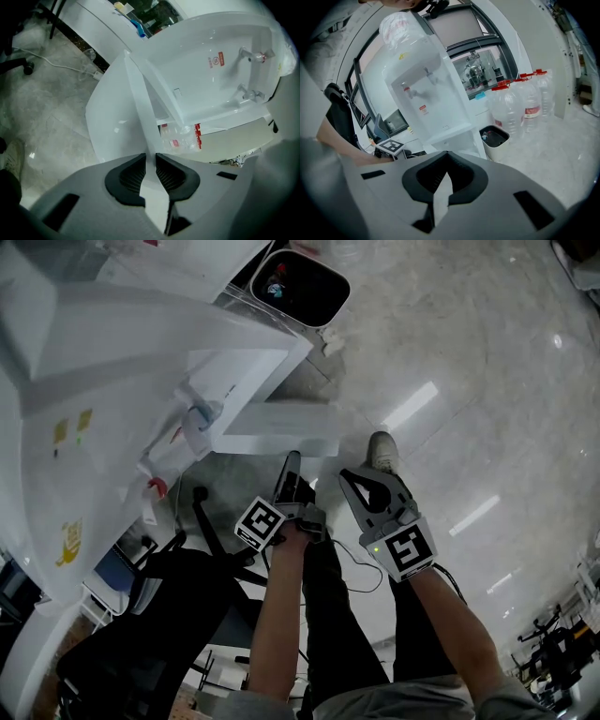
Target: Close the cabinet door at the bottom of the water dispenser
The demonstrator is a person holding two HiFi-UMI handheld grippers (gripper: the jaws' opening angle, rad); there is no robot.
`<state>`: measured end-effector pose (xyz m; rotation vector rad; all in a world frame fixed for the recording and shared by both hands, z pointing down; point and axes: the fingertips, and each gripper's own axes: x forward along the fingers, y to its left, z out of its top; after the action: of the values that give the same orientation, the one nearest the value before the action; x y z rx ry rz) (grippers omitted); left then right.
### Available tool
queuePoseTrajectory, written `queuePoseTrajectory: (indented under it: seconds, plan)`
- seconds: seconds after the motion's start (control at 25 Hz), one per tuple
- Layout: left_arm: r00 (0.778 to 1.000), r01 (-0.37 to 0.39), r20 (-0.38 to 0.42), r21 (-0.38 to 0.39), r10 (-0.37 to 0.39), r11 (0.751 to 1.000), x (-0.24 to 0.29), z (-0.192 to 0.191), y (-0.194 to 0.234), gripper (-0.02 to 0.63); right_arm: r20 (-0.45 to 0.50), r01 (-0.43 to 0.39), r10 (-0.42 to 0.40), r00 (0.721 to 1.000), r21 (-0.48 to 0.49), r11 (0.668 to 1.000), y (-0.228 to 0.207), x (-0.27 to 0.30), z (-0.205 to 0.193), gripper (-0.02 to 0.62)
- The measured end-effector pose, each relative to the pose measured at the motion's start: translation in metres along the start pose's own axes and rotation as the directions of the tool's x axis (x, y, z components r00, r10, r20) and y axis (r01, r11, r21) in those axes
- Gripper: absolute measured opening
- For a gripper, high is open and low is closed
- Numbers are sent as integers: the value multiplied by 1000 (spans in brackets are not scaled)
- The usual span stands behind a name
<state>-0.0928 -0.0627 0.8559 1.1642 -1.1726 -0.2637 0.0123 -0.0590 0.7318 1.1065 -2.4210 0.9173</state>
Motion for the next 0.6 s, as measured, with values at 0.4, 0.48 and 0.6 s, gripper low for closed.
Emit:
queuePoseTrajectory:
  seconds: [0.4,0.48,0.6]
  plan:
    - [995,20,98,-87,-12,996,31,14,-20,75,-4,-7,7,1000,0,1000,-33,7,21,8]
    - [993,22,117,-105,-10,994,36,17,-24,75,-7,-7,7,1000,-2,1000,-40,8,25,8]
    - [991,26,137,-119,-10,993,44,22,-30,75,-16,-11,11,1000,-9,1000,-49,9,30,9]
